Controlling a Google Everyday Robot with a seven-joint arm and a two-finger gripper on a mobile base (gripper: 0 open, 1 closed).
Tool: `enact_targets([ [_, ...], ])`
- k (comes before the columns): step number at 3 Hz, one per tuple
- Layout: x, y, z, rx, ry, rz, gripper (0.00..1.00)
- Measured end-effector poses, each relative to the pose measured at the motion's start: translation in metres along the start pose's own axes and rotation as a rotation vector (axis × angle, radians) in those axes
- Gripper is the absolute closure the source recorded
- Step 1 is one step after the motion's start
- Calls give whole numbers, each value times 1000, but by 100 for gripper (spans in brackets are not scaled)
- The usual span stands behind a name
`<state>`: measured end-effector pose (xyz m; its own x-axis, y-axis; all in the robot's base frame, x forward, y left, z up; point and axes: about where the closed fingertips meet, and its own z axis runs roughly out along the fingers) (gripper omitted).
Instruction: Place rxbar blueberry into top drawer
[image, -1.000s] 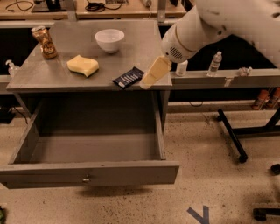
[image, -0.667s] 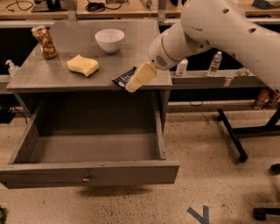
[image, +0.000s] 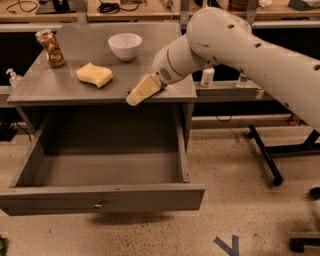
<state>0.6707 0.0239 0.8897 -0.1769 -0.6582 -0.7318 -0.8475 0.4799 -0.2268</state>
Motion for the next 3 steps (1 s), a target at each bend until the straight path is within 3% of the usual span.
enact_targets([
  [3,17,-29,35,36,12,87,0],
])
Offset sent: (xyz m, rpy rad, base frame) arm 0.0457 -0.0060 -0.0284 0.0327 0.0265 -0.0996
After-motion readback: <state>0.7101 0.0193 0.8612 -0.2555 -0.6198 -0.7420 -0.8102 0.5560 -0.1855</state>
